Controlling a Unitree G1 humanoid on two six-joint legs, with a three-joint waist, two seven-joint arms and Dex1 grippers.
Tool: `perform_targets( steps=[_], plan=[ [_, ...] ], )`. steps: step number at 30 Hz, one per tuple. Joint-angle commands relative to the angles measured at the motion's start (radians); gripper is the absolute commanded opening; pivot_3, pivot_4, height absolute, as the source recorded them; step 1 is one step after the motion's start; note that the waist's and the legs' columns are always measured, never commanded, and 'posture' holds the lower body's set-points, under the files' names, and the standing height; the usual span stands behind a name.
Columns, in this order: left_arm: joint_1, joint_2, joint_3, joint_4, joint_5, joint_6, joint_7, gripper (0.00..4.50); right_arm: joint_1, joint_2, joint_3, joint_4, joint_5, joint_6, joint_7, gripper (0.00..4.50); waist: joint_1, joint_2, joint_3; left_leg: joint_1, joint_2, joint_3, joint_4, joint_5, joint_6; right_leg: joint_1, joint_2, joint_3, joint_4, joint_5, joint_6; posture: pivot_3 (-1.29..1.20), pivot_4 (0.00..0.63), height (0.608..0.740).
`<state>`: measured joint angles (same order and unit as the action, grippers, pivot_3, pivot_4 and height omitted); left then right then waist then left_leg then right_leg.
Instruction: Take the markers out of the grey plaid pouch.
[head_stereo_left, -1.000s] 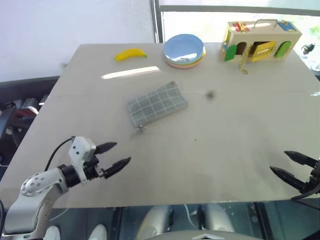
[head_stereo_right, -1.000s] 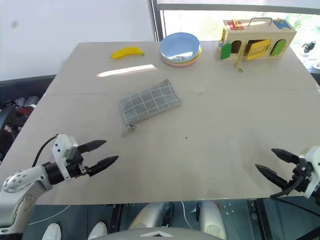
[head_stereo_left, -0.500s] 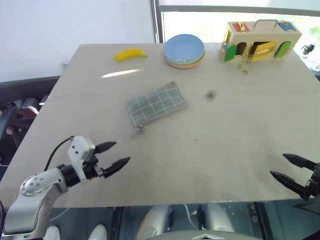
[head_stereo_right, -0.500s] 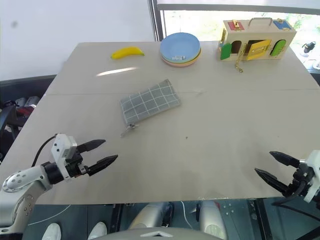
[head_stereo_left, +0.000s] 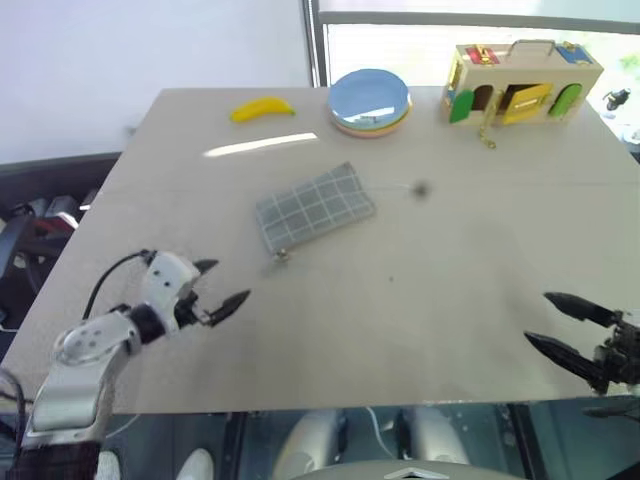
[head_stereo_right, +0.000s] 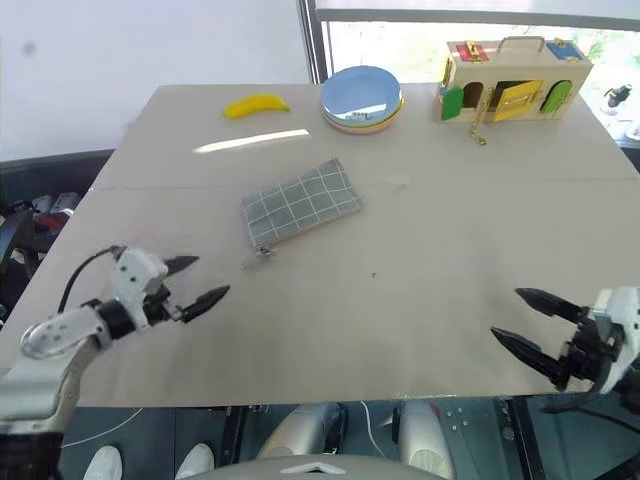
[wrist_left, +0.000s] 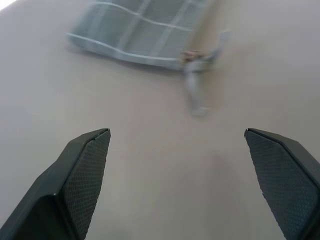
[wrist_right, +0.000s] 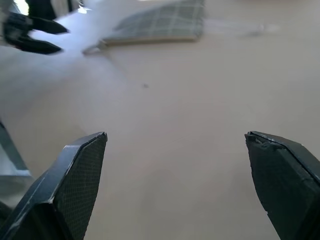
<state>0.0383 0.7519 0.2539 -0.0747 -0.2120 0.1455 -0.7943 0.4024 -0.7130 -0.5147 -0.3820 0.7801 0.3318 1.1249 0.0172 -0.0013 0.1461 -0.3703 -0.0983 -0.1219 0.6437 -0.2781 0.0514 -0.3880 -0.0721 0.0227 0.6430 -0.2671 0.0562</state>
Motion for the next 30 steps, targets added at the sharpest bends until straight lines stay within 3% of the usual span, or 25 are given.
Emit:
perform_targets(
  steps=[1, 6, 9, 15, 22, 23, 27, 30],
  plan=[
    [-0.074, 0.05, -0.043, 0.104, 0.136, -0.224, 0.027, 4.46, -0.016, 0.005, 0.015, -0.068, 0.037, 0.024, -0.02, 4.5, 0.0, 0.0, 0.0, 0.0, 0.0, 0.0, 0.0, 0.0, 0.0, 0.0, 0.0, 0.0, 0.0, 0.0, 0.0, 0.0, 0.15, 0.74],
    [-0.227, 0.087, -0.162, 0.351, 0.368, -0.642, 0.141, 4.46, -0.055, 0.007, 0.03, -0.118, 0.086, 0.058, -0.049, 4.5, 0.002, 0.0, 0.0, -0.001, -0.001, 0.0, 0.0, 0.0, 0.0, -0.001, -0.001, 0.0, -0.001, 0.0, 0.0, 0.0, 0.15, 0.74],
    [-0.347, 0.102, -0.264, 0.529, 0.571, -0.871, 0.302, 4.46, -0.082, 0.001, 0.041, -0.164, 0.125, 0.089, -0.077, 4.5, 0.001, 0.0, 0.0, -0.001, -0.001, 0.0, 0.001, 0.0, -0.001, -0.002, 0.0, 0.0, 0.0, 0.0, 0.0, 0.0, 0.15, 0.74],
    [-0.589, 0.067, -0.47, 0.843, 0.888, -1.072, 0.629, 4.46, -0.134, 0.01, 0.052, -0.219, 0.181, 0.126, -0.151, 4.5, 0.0, -0.002, -0.001, -0.01, -0.002, 0.0, 0.008, 0.0, 0.0, -0.01, 0.0, 0.0, 0.007, 0.001, 0.001, 0.0, 0.15, 0.74],
    [-0.811, 0.007, -0.729, 1.085, 1.19, -1.101, 1.032, 4.46, -0.122, 0.011, 0.033, -0.238, 0.178, 0.119, -0.182, 4.5, 0.028, -0.003, -0.004, -0.007, -0.004, 0.001, 0.011, 0.0, 0.002, -0.009, -0.001, 0.001, 0.016, 0.0, 0.001, 0.0, 0.15, 0.74],
    [-0.834, 0.0, -0.751, 1.105, 1.21, -1.104, 1.081, 3.91, -0.118, 0.013, 0.03, -0.242, 0.18, 0.117, -0.187, 4.5, 0.028, -0.003, -0.004, -0.007, -0.004, 0.001, 0.012, 0.0, 0.002, -0.009, -0.001, 0.0, 0.018, 0.0, 0.001, 0.0, 0.15, 0.74],
    [-0.893, -0.029, -0.804, 1.159, 1.242, -1.098, 1.194, 2.55, -0.109, 0.023, 0.033, -0.254, 0.18, 0.11, -0.205, 4.5, 0.027, -0.003, -0.004, -0.008, -0.003, 0.0, 0.015, 0.001, 0.001, -0.01, 0.0, -0.001, 0.02, 0.0, 0.001, 0.0, 0.15, 0.74],
    [-0.917, -0.043, -0.834, 1.184, 1.251, -1.095, 1.245, 1.13, -0.11, 0.031, 0.043, -0.254, 0.168, 0.1, -0.215, 4.5, 0.029, -0.003, -0.005, -0.009, -0.004, 0.0, 0.016, 0.002, -0.001, -0.01, 0.0, -0.001, 0.02, 0.0, 0.001, 0.0, 0.15, 0.74]
  ],
)
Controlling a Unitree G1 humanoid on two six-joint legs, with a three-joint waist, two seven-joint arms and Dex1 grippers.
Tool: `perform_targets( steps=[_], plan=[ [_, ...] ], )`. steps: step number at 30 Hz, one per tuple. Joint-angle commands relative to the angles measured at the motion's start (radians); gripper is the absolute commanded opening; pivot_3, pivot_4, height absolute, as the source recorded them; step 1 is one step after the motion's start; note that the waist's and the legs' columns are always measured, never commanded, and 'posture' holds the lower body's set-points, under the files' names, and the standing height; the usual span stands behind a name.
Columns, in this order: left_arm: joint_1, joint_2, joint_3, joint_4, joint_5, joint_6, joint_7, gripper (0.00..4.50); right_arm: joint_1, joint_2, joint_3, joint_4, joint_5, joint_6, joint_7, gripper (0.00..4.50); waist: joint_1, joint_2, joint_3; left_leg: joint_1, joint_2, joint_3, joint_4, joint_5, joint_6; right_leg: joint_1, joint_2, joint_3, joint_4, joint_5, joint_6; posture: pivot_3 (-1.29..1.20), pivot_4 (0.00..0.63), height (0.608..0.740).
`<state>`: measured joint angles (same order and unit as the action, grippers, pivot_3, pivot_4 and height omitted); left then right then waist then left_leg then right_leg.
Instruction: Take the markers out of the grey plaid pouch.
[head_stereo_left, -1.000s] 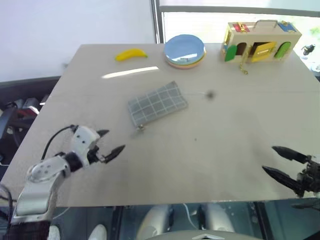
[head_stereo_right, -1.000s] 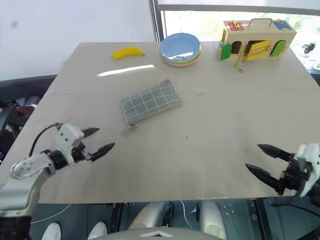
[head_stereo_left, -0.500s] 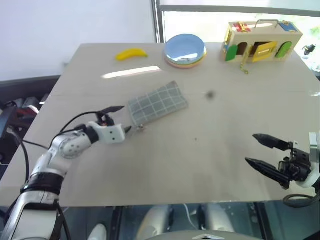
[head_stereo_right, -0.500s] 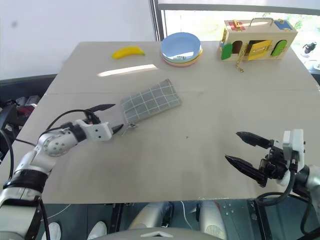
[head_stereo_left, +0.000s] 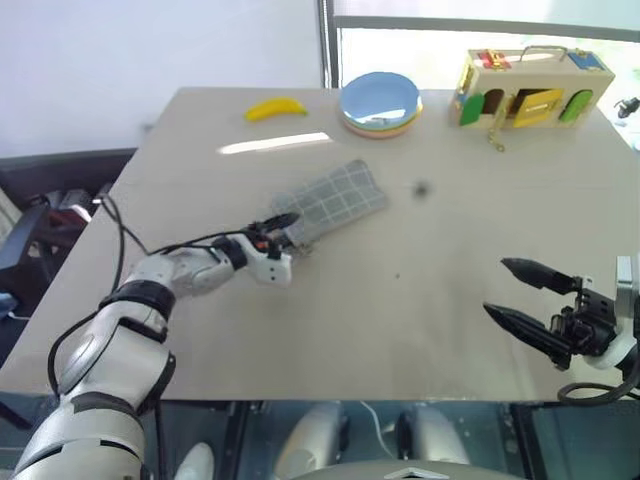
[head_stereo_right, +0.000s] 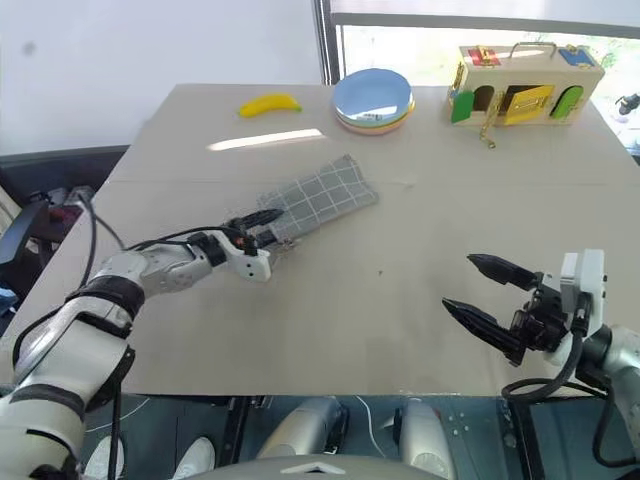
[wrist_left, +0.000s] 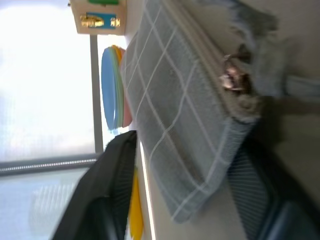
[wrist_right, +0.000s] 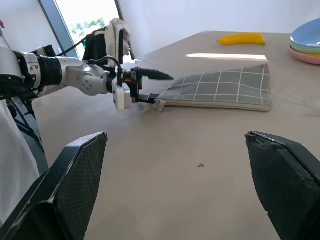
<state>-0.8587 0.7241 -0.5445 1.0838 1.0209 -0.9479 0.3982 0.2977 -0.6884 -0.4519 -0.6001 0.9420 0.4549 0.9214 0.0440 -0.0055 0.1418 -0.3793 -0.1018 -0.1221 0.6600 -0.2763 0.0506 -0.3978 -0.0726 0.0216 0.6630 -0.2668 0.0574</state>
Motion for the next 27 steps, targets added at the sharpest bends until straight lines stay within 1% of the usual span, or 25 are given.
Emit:
perform_targets(
  steps=[1, 2, 3, 6, 7, 8, 9, 11, 13, 15, 17, 18, 20, 24, 27],
  plan=[
    [-0.026, -0.018, -0.042, 0.029, 0.019, 0.001, 0.07, 0.67, -0.009, 0.009, -0.018, -0.036, 0.005, -0.025, -0.016, 4.5, 0.004, 0.001, -0.001, 0.0, 0.0, 0.0, 0.0, 0.0, -0.001, 0.0, -0.001, 0.0, 0.0, 0.0, 0.0, 0.0, 0.15, 0.74],
    [-0.032, -0.021, -0.042, 0.03, 0.013, 0.003, 0.081, 0.29, -0.013, 0.01, -0.017, -0.036, 0.006, -0.025, -0.021, 4.5, 0.006, 0.001, -0.001, 0.0, 0.0, 0.0, 0.0, 0.0, -0.001, 0.0, -0.001, 0.0, 0.0, 0.0, 0.0, 0.0, 0.15, 0.74],
    [-0.039, -0.027, -0.037, 0.027, 0.001, 0.0, 0.083, 0.07, -0.02, 0.011, -0.015, -0.036, 0.002, -0.026, -0.029, 4.5, 0.01, 0.001, -0.001, 0.0, 0.0, 0.0, 0.0, 0.0, 0.0, 0.0, -0.001, 0.0, 0.0, 0.0, 0.0, 0.0, 0.15, 0.74],
    [-0.037, -0.065, 0.003, -0.006, -0.106, -0.075, -0.012, 0.02, -0.057, 0.005, 0.017, -0.021, -0.109, -0.052, -0.088, 4.5, 0.012, 0.001, -0.001, 0.0, 0.0, -0.002, 0.003, -0.001, 0.002, 0.001, 0.0, -0.002, 0.002, 0.0, 0.0, 0.0, 0.15, 0.74],
    [-0.026, -0.096, 0.039, -0.016, -0.197, -0.085, -0.088, 0.02, -0.078, 0.005, 0.031, -0.019, -0.144, -0.057, -0.115, 4.5, 0.012, 0.001, -0.001, 0.0, 0.0, -0.002, 0.004, -0.001, 0.002, 0.001, 0.0, -0.003, 0.002, 0.0, 0.0, 0.0, 0.15, 0.74],
    [-0.006, -0.139, 0.075, -0.047, -0.316, -0.078, -0.186, 0.02, -0.116, 0.01, 0.047, -0.028, -0.147, -0.041, -0.159, 4.5, 0.011, 0.001, -0.001, -0.001, 0.0, -0.002, 0.007, 0.0, 0.001, 0.001, 0.0, -0.003, 0.001, 0.0, 0.001, 0.0, 0.15, 0.74],
    [0.009, -0.168, 0.102, -0.075, -0.403, -0.068, -0.265, 0.02, -0.145, 0.014, 0.059, -0.035, -0.146, -0.026, -0.19, 4.5, 0.011, 0.001, -0.001, -0.002, 0.0, -0.002, 0.007, 0.0, 0.0, 0.001, 0.0, -0.004, 0.001, 0.0, 0.001, 0.0, 0.15, 0.74],
    [0.069, -0.258, 0.162, -0.231, -0.636, 0.077, -0.459, 0.02, -0.241, 0.038, 0.117, -0.054, -0.191, -0.033, -0.259, 4.5, 0.0, 0.0, 0.0, -0.005, -0.001, -0.002, 0.009, 0.0, 0.0, -0.001, -0.001, -0.004, 0.0, 0.001, 0.001, 0.0, 0.15, 0.74],
    [0.123, -0.324, 0.203, -0.401, -0.781, 0.252, -0.593, 0.02, -0.311, 0.07, 0.175, -0.057, -0.257, -0.067, -0.3, 4.5, -0.014, -0.001, -0.001, -0.012, -0.001, -0.002, 0.01, 0.0, 0.0, -0.007, -0.001, -0.002, 0.001, 0.001, 0.001, 0.0, 0.15, 0.74],
    [0.16, -0.363, 0.217, -0.547, -0.83, 0.367, -0.663, 0.02, -0.352, 0.085, 0.245, -0.047, -0.361, -0.102, -0.329, 4.5, -0.035, -0.002, -0.001, -0.021, 0.0, -0.002, 0.012, 0.001, -0.001, -0.016, 0.0, -0.002, 0.002, 0.001, 0.001, 0.0, 0.15, 0.74],
    [0.185, -0.395, 0.224, -0.658, -0.851, 0.464, -0.701, 0.02, -0.384, 0.108, 0.31, -0.036, -0.423, -0.125, -0.342, 4.5, -0.056, -0.002, -0.001, -0.021, 0.0, -0.001, 0.01, 0.001, -0.001, -0.017, 0.001, -0.002, 0.002, 0.001, 0.001, 0.0, 0.15, 0.74],
    [0.198, -0.413, 0.229, -0.707, -0.861, 0.519, -0.716, 0.02, -0.397, 0.127, 0.335, -0.031, -0.437, -0.128, -0.35, 4.5, -0.06, -0.001, -0.001, -0.02, 0.0, -0.001, 0.009, 0.001, -0.001, -0.017, 0.001, -0.001, 0.002, 0.001, 0.001, 0.0, 0.15, 0.74],
    [0.211, -0.44, 0.236, -0.768, -0.878, 0.603, -0.731, 0.02, -0.412, 0.154, 0.375, -0.018, -0.462, -0.134, -0.362, 4.5, -0.063, -0.001, -0.001, -0.02, 0.0, 0.0, 0.009, 0.001, -0.001, -0.017, 0.001, -0.001, 0.002, 0.001, 0.001, 0.0, 0.15, 0.74],
    [0.236, -0.5, 0.258, -0.883, -0.936, 0.796, -0.768, 0.02, -0.439, 0.168, 0.469, 0.042, -0.598, -0.186, -0.369, 4.5, -0.055, -0.001, -0.001, -0.017, 0.0, 0.001, 0.012, 0.001, -0.001, -0.016, 0.002, 0.001, 0.005, 0.001, 0.001, 0.0, 0.15, 0.74],
    [0.254, -0.516, 0.261, -0.936, -0.941, 0.844, -0.783, 0.02, -0.471, 0.191, 0.494, 0.092, -0.649, -0.199, -0.393, 4.5, -0.052, -0.001, -0.001, -0.017, 0.0, 0.001, 0.014, 0.001, -0.001, -0.016, 0.002, 0.001, 0.008, 0.001, 0.001, 0.0, 0.15, 0.74]
  ],
)
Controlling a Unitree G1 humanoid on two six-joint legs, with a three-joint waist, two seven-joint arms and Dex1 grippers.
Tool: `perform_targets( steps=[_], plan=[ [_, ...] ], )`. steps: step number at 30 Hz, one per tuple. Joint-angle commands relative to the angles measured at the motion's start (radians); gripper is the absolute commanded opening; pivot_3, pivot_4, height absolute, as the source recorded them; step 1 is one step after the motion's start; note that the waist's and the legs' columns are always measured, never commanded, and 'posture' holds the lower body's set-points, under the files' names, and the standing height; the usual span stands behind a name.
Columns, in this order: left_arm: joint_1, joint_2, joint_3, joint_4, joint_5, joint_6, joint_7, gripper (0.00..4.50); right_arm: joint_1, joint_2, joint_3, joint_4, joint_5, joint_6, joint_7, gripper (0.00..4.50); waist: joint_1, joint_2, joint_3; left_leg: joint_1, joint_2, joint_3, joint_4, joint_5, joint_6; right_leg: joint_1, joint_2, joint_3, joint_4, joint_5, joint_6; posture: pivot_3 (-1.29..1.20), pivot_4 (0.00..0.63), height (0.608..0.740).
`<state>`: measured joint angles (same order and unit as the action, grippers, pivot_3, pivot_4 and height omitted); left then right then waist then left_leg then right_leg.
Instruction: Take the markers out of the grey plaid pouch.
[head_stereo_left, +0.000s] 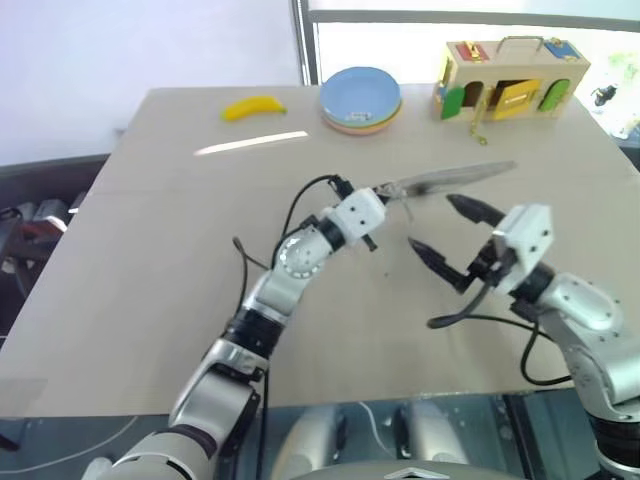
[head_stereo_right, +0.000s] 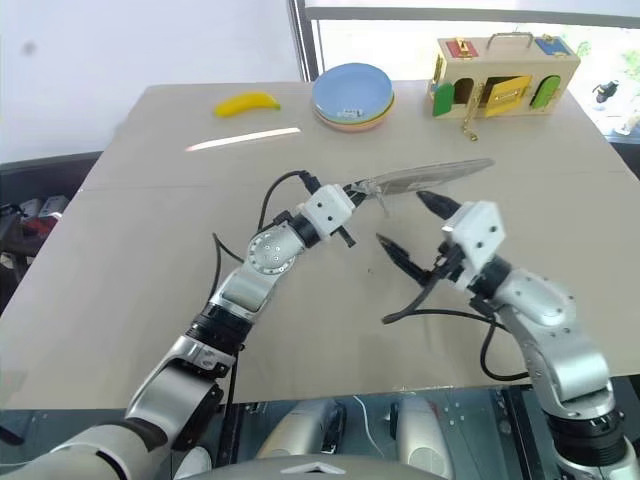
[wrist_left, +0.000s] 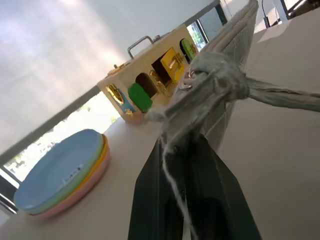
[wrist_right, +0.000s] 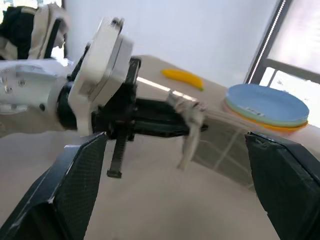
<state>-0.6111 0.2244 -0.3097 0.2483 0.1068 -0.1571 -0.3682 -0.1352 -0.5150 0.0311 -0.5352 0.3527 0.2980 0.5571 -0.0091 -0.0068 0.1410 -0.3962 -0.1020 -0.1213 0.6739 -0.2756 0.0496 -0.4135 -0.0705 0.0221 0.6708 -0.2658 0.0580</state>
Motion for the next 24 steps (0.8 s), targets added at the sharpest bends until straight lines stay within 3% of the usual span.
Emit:
perform_targets(
  steps=[1, 14, 18, 23, 24],
  plan=[
    [0.015, -0.02, 0.024, -0.113, -0.027, 0.054, -0.021, 0.02, -0.049, 0.027, 0.018, 0.042, -0.072, -0.04, -0.035, 4.5, 0.001, 0.0, 0.0, 0.0, 0.0, 0.0, 0.0, 0.0, 0.0, 0.0, 0.0, 0.0, 0.0, 0.0, 0.0, 0.0, 0.15, 0.74],
    [0.074, -0.013, 0.003, -0.171, -0.001, 0.003, -0.076, 0.02, -0.149, 0.124, 0.02, 0.107, -0.018, 0.191, -0.08, 4.5, -0.001, 0.0, 0.0, 0.001, 0.0, 0.0, -0.001, 0.001, -0.001, 0.0, 0.0, 0.003, 0.0, 0.0, 0.0, 0.0, 0.15, 0.74],
    [0.07, -0.011, 0.011, -0.153, 0.01, -0.008, -0.067, 0.0, -0.151, 0.106, 0.004, 0.096, -0.014, 0.201, -0.069, 2.73, 0.001, 0.0, 0.0, 0.001, 0.0, 0.0, -0.001, 0.0, -0.001, 0.0, 0.0, 0.003, 0.0, 0.0, 0.0, 0.0, 0.15, 0.74],
    [0.071, -0.004, 0.01, -0.127, 0.042, -0.044, -0.052, 0.0, -0.155, 0.091, -0.011, 0.065, -0.011, 0.221, -0.072, 0.19, -0.001, 0.0, 0.0, 0.001, 0.0, 0.0, -0.002, 0.0, -0.001, 0.0, 0.0, 0.003, 0.0, 0.0, 0.0, 0.0, 0.15, 0.74],
    [0.07, -0.002, 0.009, -0.12, 0.055, -0.055, -0.045, 0.0, -0.155, 0.088, -0.016, 0.058, -0.013, 0.223, -0.076, 0.02, -0.001, 0.0, 0.0, 0.001, 0.0, 0.0, -0.002, 0.0, -0.001, 0.0, 0.0, 0.003, 0.0, 0.0, 0.0, 0.0, 0.15, 0.74]
  ],
)
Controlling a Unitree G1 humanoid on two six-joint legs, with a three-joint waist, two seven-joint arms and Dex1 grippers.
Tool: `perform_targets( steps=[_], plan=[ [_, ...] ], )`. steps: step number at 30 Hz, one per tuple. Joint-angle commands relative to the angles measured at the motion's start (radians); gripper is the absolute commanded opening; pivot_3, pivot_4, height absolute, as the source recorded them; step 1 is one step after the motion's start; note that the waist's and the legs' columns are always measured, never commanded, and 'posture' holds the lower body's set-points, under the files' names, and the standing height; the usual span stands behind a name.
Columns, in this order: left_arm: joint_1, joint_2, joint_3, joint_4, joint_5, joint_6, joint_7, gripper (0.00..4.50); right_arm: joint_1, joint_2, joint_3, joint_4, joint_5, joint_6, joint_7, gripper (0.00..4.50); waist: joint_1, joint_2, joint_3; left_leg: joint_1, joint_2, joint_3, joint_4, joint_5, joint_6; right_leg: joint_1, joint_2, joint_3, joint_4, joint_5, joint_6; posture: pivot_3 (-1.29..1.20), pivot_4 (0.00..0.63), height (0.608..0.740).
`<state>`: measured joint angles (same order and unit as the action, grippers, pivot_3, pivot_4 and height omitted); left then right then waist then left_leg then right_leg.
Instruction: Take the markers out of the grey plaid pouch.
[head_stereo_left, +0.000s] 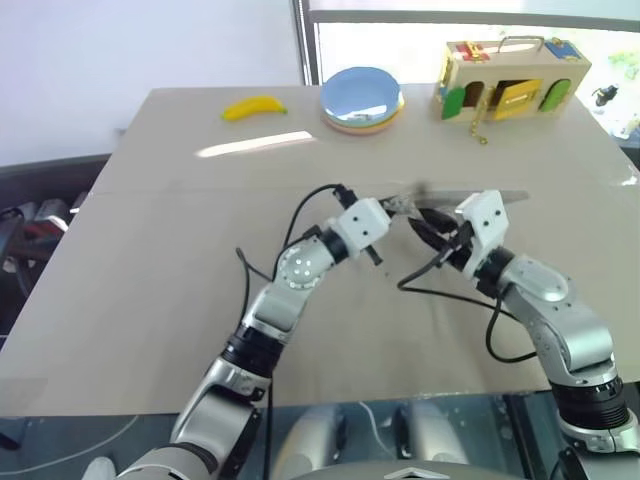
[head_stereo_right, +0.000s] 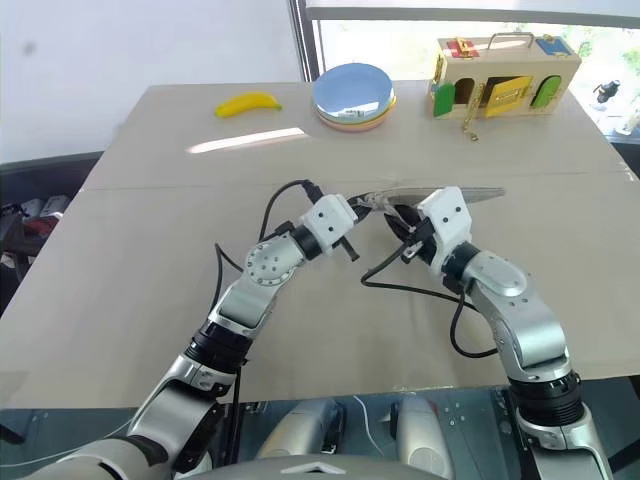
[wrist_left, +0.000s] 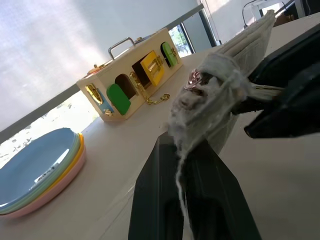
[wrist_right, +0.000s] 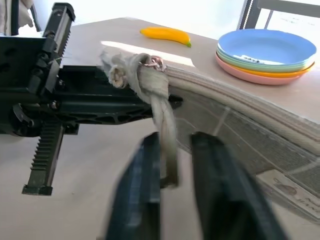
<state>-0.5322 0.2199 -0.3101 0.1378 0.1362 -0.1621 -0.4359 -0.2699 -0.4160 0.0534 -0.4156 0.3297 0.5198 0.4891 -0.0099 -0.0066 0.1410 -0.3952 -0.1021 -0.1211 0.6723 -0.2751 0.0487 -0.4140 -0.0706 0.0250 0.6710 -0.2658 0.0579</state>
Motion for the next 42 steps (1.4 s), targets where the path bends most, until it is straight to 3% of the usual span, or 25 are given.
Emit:
perform_targets(
  steps=[1, 10, 18, 23, 28, 34, 39, 42],
  plan=[
    [-0.012, 0.008, 0.007, 0.0, 0.045, -0.067, 0.034, 0.0, -0.019, -0.015, -0.047, -0.072, 0.01, 0.006, -0.015, 0.02, 0.0, 0.0, 0.0, 0.0, 0.0, 0.0, 0.0, 0.0, 0.0, 0.0, 0.0, 0.0, 0.0, 0.0, 0.0, 0.0, 0.15, 0.74],
    [-0.017, 0.043, 0.022, 0.069, 0.124, -0.186, 0.096, 0.0, 0.0, -0.064, -0.26, -0.118, 0.061, 0.073, -0.081, 0.02, 0.004, 0.0, 0.0, 0.0, 0.0, 0.0, 0.0, 0.0, 0.0, 0.0, 0.0, 0.0, 0.0, 0.0, 0.0, 0.0, 0.15, 0.74],
    [-0.005, 0.023, 0.067, 0.038, 0.062, -0.141, 0.096, 0.0, 0.144, -0.192, -0.455, 0.064, 0.03, 0.035, -0.066, 0.02, 0.016, 0.0, 0.0, 0.0, 0.0, 0.001, 0.0, 0.0, 0.0, 0.0, 0.0, 0.0, 0.0, 0.0, 0.0, 0.0, 0.15, 0.74],
    [-0.008, 0.018, 0.074, 0.044, 0.052, -0.129, 0.089, 0.0, 0.173, -0.209, -0.503, 0.112, 0.05, -0.01, -0.048, 0.02, 0.014, 0.0, 0.0, 0.001, 0.0, 0.003, 0.0, 0.0, 0.0, 0.0, 0.0, 0.003, 0.001, 0.0, 0.0, 0.0, 0.15, 0.74],
    [0.003, -0.013, 0.061, 0.02, 0.023, -0.092, 0.067, 0.0, 0.177, -0.216, -0.407, -0.046, 0.139, 0.026, 0.043, 1.62, 0.011, 0.001, 0.0, 0.002, 0.001, 0.004, -0.001, 0.0, 0.0, 0.0, 0.0, 0.003, 0.002, 0.0, 0.0, 0.0, 0.15, 0.74],
    [0.021, -0.038, 0.053, 0.003, -0.004, -0.056, 0.028, 0.0, 0.09, -0.211, -0.376, -0.178, 0.257, 0.069, 0.051, 1.62, 0.018, 0.0, 0.0, 0.002, 0.0, 0.004, 0.0, 0.0, 0.0, 0.0, 0.0, 0.003, 0.001, 0.0, 0.0, 0.0, 0.15, 0.74],
    [0.037, -0.065, 0.043, -0.021, -0.016, -0.03, 0.007, 0.0, 0.03, -0.207, -0.269, -0.204, 0.238, 0.104, 0.033, 1.62, 0.022, 0.0, 0.0, 0.002, 0.001, 0.003, 0.0, 0.0, 0.0, 0.0, 0.0, 0.002, 0.001, 0.0, 0.0, 0.0, 0.15, 0.74],
    [0.049, -0.08, 0.036, -0.042, -0.022, -0.009, 0.002, 0.0, 0.04, -0.213, -0.207, -0.167, 0.17, 0.067, 0.04, 0.35, 0.025, 0.0, 0.0, 0.001, 0.0, 0.003, 0.0, 0.0, 0.0, 0.0, 0.0, 0.002, 0.0, 0.0, 0.0, 0.0, 0.15, 0.74]
  ],
)
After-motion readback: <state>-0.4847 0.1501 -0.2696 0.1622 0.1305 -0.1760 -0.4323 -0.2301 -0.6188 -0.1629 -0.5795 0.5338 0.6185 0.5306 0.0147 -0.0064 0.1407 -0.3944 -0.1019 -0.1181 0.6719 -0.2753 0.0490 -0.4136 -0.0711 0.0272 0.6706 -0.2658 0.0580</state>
